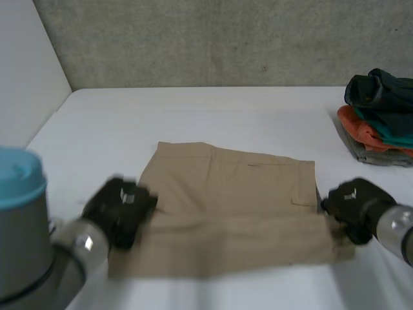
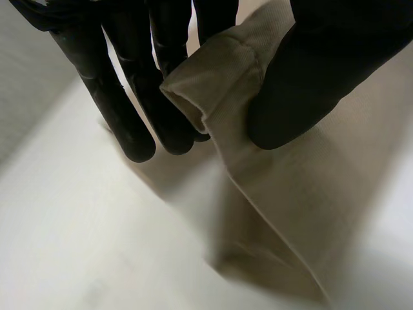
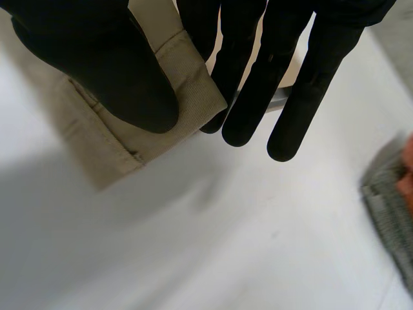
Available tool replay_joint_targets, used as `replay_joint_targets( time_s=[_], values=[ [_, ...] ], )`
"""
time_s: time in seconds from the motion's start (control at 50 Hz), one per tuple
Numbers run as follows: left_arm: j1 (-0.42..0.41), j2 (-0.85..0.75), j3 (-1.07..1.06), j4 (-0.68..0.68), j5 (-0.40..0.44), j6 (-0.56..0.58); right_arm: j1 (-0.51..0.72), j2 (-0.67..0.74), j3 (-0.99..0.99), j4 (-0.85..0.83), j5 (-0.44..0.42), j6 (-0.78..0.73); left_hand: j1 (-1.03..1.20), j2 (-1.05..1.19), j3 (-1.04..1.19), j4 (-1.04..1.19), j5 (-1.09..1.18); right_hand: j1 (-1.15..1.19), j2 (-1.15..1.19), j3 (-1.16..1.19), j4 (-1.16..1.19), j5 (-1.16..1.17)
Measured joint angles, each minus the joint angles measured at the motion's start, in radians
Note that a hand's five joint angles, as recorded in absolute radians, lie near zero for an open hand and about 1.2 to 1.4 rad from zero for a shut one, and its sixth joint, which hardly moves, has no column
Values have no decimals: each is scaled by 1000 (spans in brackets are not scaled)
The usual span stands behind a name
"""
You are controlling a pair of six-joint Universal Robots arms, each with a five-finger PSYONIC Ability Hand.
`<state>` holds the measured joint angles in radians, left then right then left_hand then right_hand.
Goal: Fold the laundry.
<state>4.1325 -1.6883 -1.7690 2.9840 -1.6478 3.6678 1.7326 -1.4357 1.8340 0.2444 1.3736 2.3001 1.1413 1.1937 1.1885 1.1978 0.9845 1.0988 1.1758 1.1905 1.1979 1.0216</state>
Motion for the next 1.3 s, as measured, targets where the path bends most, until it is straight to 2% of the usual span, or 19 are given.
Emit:
replay_joint_targets(
  time_s=[0.12,0.22,0.38,0.42,0.44,0.46,0.48,0.54,0.56,0.62,0.7,0.82,0.94,0.96,1.0,1.02,1.08,1.16,1.3],
  values=[
    [6,-203,233,173,-44,9,45,112,-113,-178,31,115,0,0,0,1,0,0,0,0,0,3],
    [14,-393,428,248,-53,37,80,220,-215,-293,89,149,0,0,0,1,0,0,0,0,0,4],
    [48,-674,736,347,-49,162,148,446,-427,-446,197,150,0,1,1,1,0,0,0,-3,-6,-2],
    [55,-731,795,391,-48,204,159,499,-480,-486,215,148,-4,-31,-27,-32,-6,-129,-173,-180,-186,-184],
    [56,-750,813,412,-48,220,163,519,-499,-501,220,147,-112,-132,-130,-139,-96,-247,-294,-299,-305,-306],
    [56,-763,823,427,-48,230,165,532,-511,-510,224,147,-112,-132,-130,-139,-96,-324,-393,-394,-400,-405],
    [54,-779,833,451,-48,244,169,550,-528,-523,228,148,-452,-450,-422,-435,-389,-564,-613,-606,-615,-632],
    [44,-801,829,507,-50,263,178,574,-551,-538,235,154,-883,-849,-824,-846,-794,-861,-940,-938,-945,-947],
    [40,-802,821,519,-51,264,180,575,-550,-537,235,159,-951,-951,-937,-957,-901,-874,-961,-967,-971,-971],
    [24,-784,772,545,-54,258,182,550,-524,-505,234,186,-954,-989,-980,-998,-935,-874,-968,-986,-991,-974],
    [12,-723,696,552,-57,239,176,481,-464,-415,220,237,-954,-990,-980,-998,-935,-874,-968,-986,-991,-974],
    [10,-557,515,545,-57,149,136,359,-334,-207,119,351,-954,-990,-980,-998,-935,-870,-965,-972,-977,-967],
    [10,-441,388,541,-52,35,79,331,-249,-177,35,398,-954,-991,-980,-998,-935,-712,-792,-807,-814,-806],
    [9,-422,366,541,-51,10,67,334,-233,-198,25,402,-954,-991,-980,-998,-935,-565,-645,-669,-676,-669],
    [8,-412,354,541,-51,-4,61,340,-226,-217,21,402,-954,-991,-980,-998,-935,-432,-495,-515,-523,-518],
    [7,-401,342,541,-51,-18,55,349,-218,-246,22,401,-954,-991,-980,-998,-935,-230,-211,-240,-246,-252],
    [4,-392,330,541,-51,-29,48,362,-209,-287,37,390,-954,-991,-980,-998,-935,-82,-27,-40,-39,-75],
    [2,-381,322,540,-52,-31,42,355,-195,-321,68,367,-954,-991,-980,-998,-935,-72,-14,-25,-5,-59],
    [0,-327,293,541,-52,-27,3,209,-137,-371,128,223,-954,-991,-980,-998,-935,-38,-13,-25,-1,-42]
  ],
)
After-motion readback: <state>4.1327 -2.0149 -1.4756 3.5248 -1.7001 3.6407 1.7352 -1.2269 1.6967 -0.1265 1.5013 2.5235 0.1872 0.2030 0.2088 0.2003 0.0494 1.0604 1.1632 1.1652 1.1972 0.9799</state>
